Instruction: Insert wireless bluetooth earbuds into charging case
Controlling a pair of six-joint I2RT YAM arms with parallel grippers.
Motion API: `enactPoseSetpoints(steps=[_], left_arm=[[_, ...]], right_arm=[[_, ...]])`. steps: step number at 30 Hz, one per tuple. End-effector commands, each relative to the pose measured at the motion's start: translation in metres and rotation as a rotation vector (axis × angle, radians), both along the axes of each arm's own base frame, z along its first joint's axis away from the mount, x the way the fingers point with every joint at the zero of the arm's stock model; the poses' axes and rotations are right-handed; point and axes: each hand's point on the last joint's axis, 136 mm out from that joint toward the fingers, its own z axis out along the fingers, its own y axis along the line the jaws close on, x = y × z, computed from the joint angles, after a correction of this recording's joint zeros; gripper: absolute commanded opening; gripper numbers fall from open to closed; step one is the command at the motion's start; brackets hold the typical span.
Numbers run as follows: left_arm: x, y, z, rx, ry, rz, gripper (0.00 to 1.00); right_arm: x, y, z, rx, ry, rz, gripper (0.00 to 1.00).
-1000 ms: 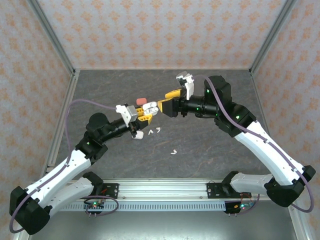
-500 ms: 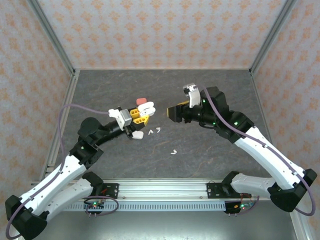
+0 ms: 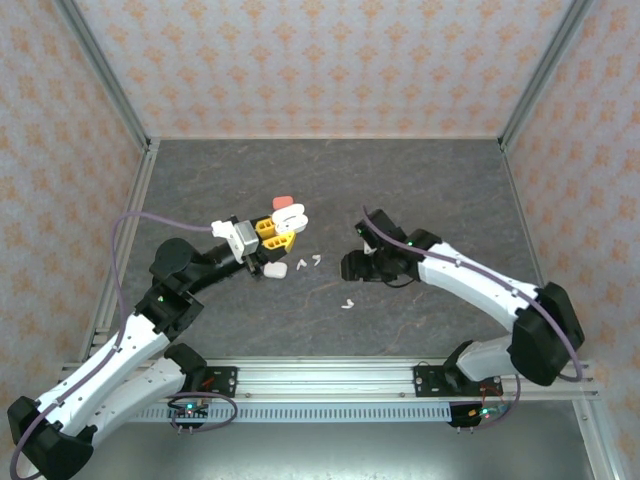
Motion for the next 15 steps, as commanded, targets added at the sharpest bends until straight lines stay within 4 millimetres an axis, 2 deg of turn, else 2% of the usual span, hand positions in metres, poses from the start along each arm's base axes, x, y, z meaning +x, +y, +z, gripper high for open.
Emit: enactPoseSetpoints(steps=[1, 8, 15], left_arm=[[-0.005, 0.004, 0.010, -0.012, -0.047, 0.016, 0.00], [-0.002, 0.003, 0.007, -0.007, -0.035, 0.021, 0.00], [0.000, 0.003, 0.006, -0.003, -0.022, 0.022, 0.00]], right_arm=[[-0.005, 0.003, -0.016, -0.001, 0.035, -0.046, 0.57], [-0.012, 0.000, -0.046, -0.072, 0.079, -0.044, 0.52], [-0.017, 0.010, -0.063, -0.084, 0.116, -0.029, 0.47]])
